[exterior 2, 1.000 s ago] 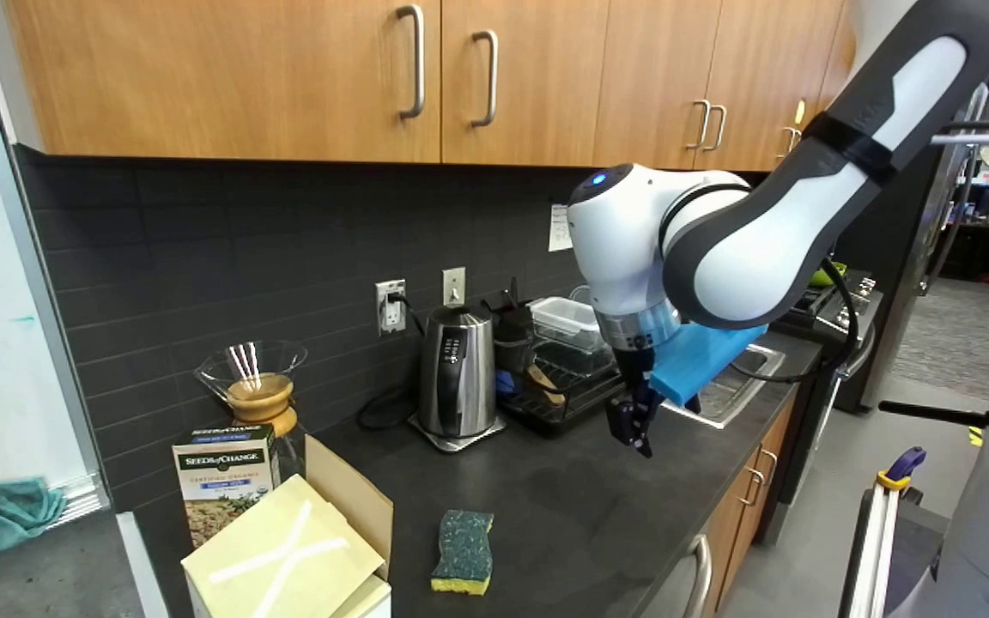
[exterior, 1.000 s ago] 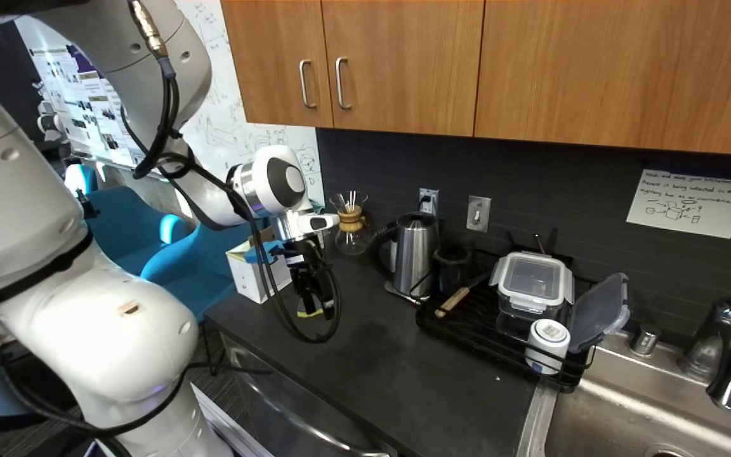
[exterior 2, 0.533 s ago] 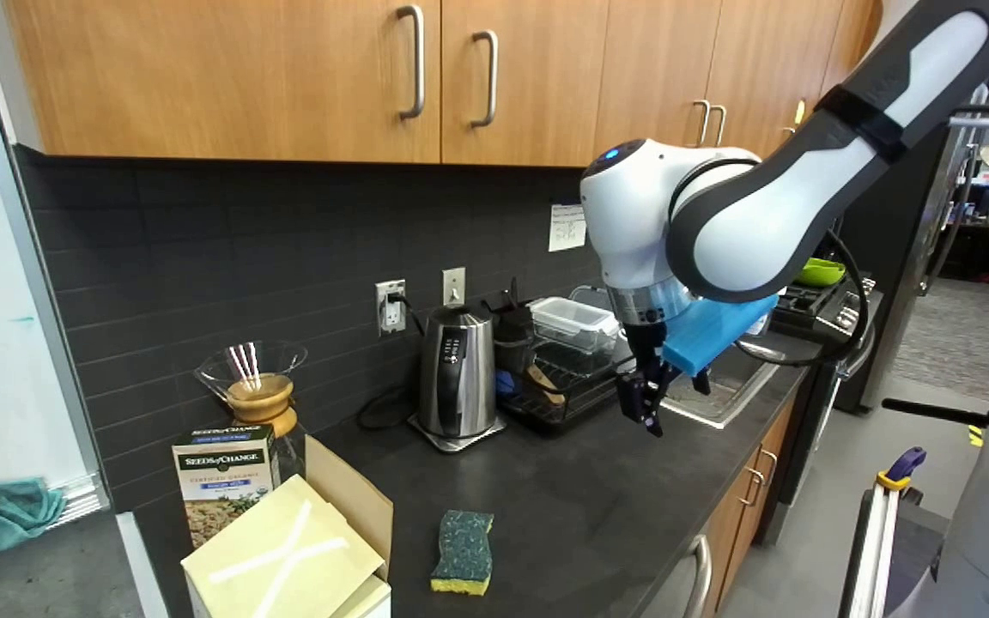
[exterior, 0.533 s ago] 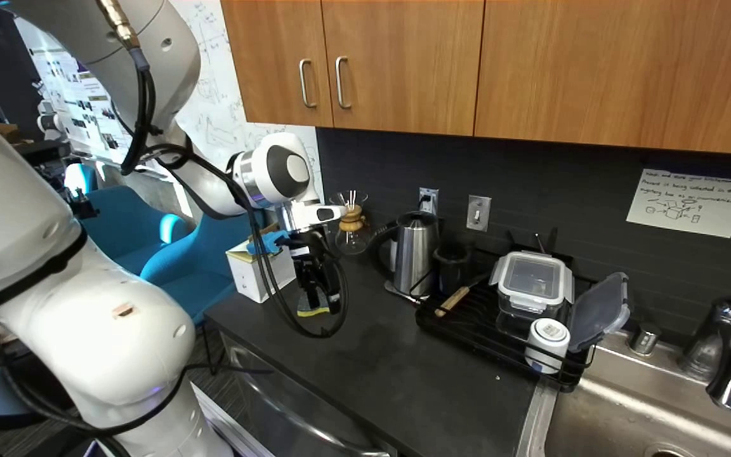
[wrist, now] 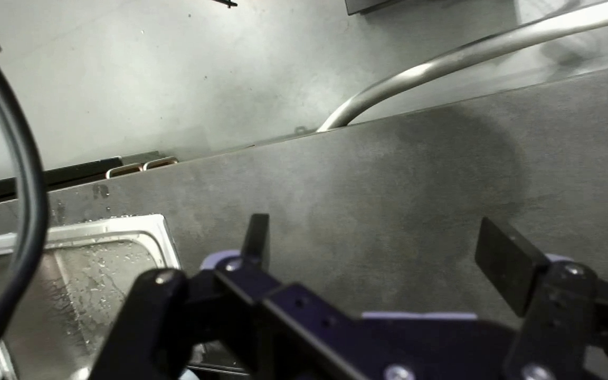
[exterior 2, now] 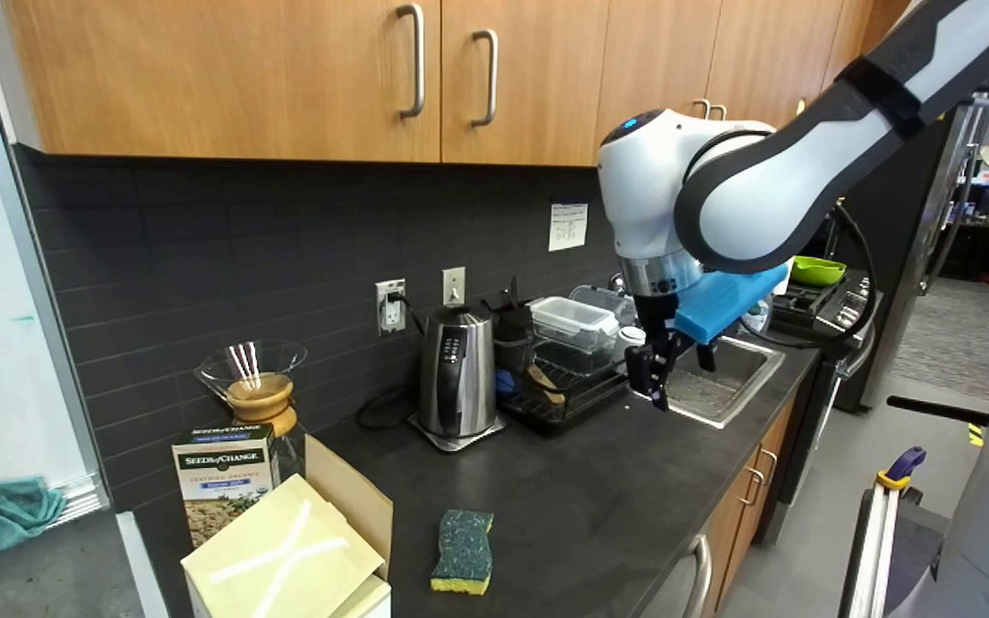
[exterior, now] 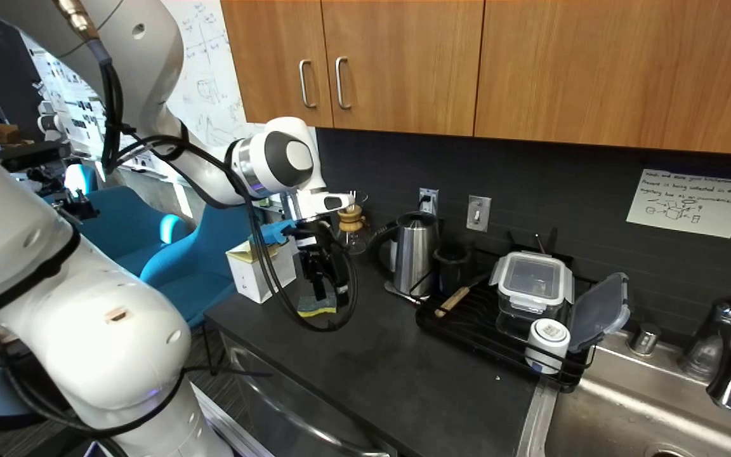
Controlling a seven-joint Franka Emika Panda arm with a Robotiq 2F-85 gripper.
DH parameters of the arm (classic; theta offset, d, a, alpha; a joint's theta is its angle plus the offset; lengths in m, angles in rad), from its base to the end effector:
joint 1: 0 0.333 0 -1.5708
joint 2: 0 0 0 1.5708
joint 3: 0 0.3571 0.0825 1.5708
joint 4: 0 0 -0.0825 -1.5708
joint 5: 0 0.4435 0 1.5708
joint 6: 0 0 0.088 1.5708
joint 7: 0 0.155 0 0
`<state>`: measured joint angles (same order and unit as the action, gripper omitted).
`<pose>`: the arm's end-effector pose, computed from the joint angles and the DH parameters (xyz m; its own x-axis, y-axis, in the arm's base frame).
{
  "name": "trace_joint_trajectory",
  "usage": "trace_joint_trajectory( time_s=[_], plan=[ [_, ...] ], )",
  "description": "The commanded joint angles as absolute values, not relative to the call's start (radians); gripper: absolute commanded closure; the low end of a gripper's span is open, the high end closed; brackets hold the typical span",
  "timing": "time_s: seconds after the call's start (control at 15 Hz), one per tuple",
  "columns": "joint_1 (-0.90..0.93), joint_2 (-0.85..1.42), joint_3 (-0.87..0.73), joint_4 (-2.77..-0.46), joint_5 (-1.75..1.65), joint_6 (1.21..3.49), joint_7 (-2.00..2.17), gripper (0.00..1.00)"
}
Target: Shift the sponge to the left
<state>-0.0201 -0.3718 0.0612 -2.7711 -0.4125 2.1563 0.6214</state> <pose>0.3618 -0.0206 0.2581 0.9458 -0.3198 -0.0561 -0.2726 -0.8759 0.3982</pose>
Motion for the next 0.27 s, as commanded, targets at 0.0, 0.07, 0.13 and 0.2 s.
trace_joint_trajectory(
  time_s=[0.0,0.07,0.13,0.2],
  plan=[
    [-0.048,-0.378,0.087,-2.771,-0.4,2.157,0.61,0.0],
    [-0.049,-0.378,0.087,-2.772,-0.401,2.158,0.61,0.0],
    [-0.048,-0.376,0.088,-2.772,-0.401,2.158,0.61,0.0],
    [-0.048,-0.374,0.089,-2.772,-0.401,2.158,0.611,0.0]
  ],
)
